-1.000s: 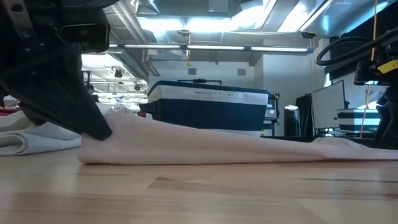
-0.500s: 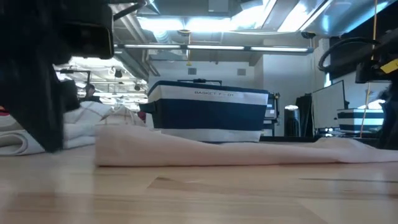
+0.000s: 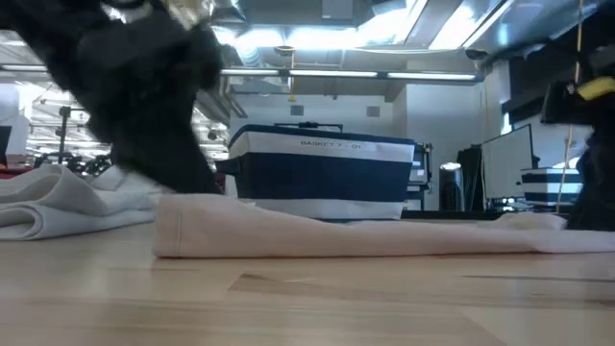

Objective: Fold towel
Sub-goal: Fold the pink towel on the table

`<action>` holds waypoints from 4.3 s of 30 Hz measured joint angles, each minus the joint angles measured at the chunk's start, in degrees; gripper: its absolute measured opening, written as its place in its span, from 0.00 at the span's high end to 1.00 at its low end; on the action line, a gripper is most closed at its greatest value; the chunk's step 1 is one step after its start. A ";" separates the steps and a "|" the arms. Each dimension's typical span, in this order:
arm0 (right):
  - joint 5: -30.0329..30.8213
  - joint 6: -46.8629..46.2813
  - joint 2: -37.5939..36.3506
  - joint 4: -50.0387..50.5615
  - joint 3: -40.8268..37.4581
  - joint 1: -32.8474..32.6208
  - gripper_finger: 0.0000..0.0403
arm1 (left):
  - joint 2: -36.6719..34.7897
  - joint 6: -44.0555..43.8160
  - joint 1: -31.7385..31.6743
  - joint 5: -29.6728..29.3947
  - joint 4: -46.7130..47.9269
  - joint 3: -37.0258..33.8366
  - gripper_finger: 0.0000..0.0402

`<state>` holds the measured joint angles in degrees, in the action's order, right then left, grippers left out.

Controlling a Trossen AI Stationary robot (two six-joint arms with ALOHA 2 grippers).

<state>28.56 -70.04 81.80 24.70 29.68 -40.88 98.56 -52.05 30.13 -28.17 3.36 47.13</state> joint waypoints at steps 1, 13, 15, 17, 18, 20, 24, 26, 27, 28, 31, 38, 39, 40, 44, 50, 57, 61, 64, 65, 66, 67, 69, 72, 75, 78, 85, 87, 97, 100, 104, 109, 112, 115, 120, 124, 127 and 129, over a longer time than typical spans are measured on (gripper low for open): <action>-0.37 -0.15 0.99 -1.05 0.04 -0.05 0.47 | 0.82 -0.02 -0.18 2.18 0.22 0.00 0.66; -12.08 -0.09 4.09 -9.63 5.37 -5.96 0.47 | -2.52 -2.85 2.38 19.32 7.24 0.52 0.66; -12.66 -0.28 4.13 -7.39 6.75 -6.85 0.47 | -5.06 -2.58 2.55 19.62 9.78 1.16 0.66; -12.59 -0.26 4.13 -5.33 8.21 -7.26 0.47 | -7.64 -1.77 2.23 19.49 12.34 1.44 0.66; -12.57 -0.16 4.13 -4.31 8.96 -7.16 0.47 | -8.84 -1.35 1.84 19.24 13.90 1.37 0.66; -11.42 0.75 4.11 -2.46 9.89 -7.11 0.47 | -11.17 0.08 0.82 16.40 15.30 1.33 0.66; -1.34 1.41 4.09 -2.10 10.33 -7.12 0.47 | -14.04 3.00 -2.12 4.56 16.19 1.36 0.66; 4.73 1.34 4.29 -2.12 10.33 -7.11 0.47 | -14.02 4.59 -4.26 2.63 16.28 1.23 0.66; 7.71 1.12 4.46 -2.18 10.33 -7.11 0.47 | -13.81 4.93 -5.47 3.04 16.11 1.00 0.66; 10.54 0.59 4.76 -2.16 10.33 -7.11 0.47 | -13.48 5.41 -6.81 4.32 15.99 0.66 0.66; 16.91 -0.61 6.25 -3.11 10.33 -7.11 0.47 | -12.25 7.20 -10.06 10.28 15.29 -1.79 0.66; 24.35 -0.25 12.38 -10.10 10.33 -7.09 0.47 | -10.06 12.50 -12.29 14.74 13.03 -5.64 0.66; 23.62 0.08 13.08 -10.51 10.35 -7.09 0.47 | -9.84 13.90 -12.22 14.75 12.39 -5.64 0.66; 22.38 0.78 13.60 -10.26 10.33 -7.09 0.47 | -9.64 15.31 -12.10 14.79 11.54 -5.62 0.66; 20.31 1.54 16.11 -9.68 10.33 -7.09 0.47 | -7.71 20.78 -12.00 14.83 7.77 -5.62 0.66; 20.28 1.33 17.88 -10.78 10.33 -7.00 0.47 | -5.26 23.11 -12.26 14.91 4.71 -5.60 0.66; 20.30 1.53 17.86 -10.88 10.34 -7.00 0.47 | -5.95 20.70 -12.29 14.93 5.56 -5.41 0.66; 20.29 1.53 17.86 -10.92 10.34 -7.00 0.47 | -7.37 19.18 -12.29 14.91 7.61 -4.36 0.66; 20.32 1.53 17.86 -10.92 10.35 -7.00 0.47 | -7.37 18.76 -12.29 14.72 9.63 -4.53 0.66; 20.32 1.53 17.86 -10.92 10.35 -7.00 0.47 | -7.11 18.30 -12.29 14.58 10.09 -4.74 0.66; 20.32 1.55 17.86 -10.92 10.35 -7.00 0.47 | -6.91 17.91 -12.29 14.60 9.97 -5.01 0.66; 20.32 1.55 17.86 -10.92 10.35 -7.00 0.47 | -6.69 17.41 -12.29 14.63 9.40 -5.39 0.66; 20.30 1.55 17.86 -10.94 10.35 -7.00 0.47 | -6.55 16.88 -12.29 14.98 9.20 -5.57 0.66; 20.28 1.55 17.86 -10.92 10.35 -7.00 0.47 | -6.50 16.80 -12.29 15.51 9.00 -5.55 0.66; 20.28 1.56 17.86 -10.92 10.35 -7.00 0.47 | -6.50 16.94 -12.29 17.18 7.52 -5.55 0.66; 20.28 1.59 17.85 -10.92 10.35 -7.00 0.47 | -6.50 16.98 -12.29 18.57 5.97 -5.55 0.66; 20.26 2.07 17.84 -10.92 10.35 -7.00 0.47 | -6.50 17.12 -12.26 19.48 5.25 -5.55 0.66; 20.26 2.54 17.84 -11.02 10.35 -7.00 0.47 | -6.49 17.72 -12.26 20.92 3.89 -5.55 0.66; 20.07 2.84 17.84 -11.26 10.35 -7.00 0.47 | -6.48 19.49 -12.29 21.78 4.30 -5.53 0.81; 19.86 3.02 17.82 -11.27 10.35 -7.00 0.47 | -6.48 19.49 -12.29 21.68 4.50 -5.53 0.87; 19.82 3.21 17.82 -11.43 10.46 -7.00 0.47 | -6.48 19.32 -12.29 21.61 4.50 -5.53 0.91; 18.47 2.96 17.32 -10.88 10.46 -6.50 0.47 | -6.48 20.69 -12.29 21.59 4.49 -5.53 0.96; 14.92 2.99 14.06 -6.66 10.89 -5.42 0.47 | -6.61 20.10 -11.78 21.45 5.24 -5.28 0.99; 11.90 4.38 8.57 4.77 12.88 -4.54 0.47 | -7.60 19.36 -10.84 21.15 5.52 -4.08 0.99; 8.14 5.47 -2.47 27.68 15.83 -2.57 0.47 | -9.31 19.38 -8.98 20.74 7.37 -2.80 0.99; 4.36 5.55 -11.06 36.28 14.56 2.01 0.47 | -9.41 18.79 -8.26 18.84 7.60 -2.73 1.00; -1.24 5.55 -15.92 36.60 12.03 7.36 0.47 | -9.34 17.33 -8.29 16.93 7.64 -2.73 0.99; -6.15 5.56 -18.19 36.72 10.03 11.43 0.47 | -9.32 17.05 -8.25 15.87 7.62 -2.73 0.99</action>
<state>22.41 -64.49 63.61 61.42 39.71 -29.45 89.23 -35.00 21.88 -12.29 10.98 44.40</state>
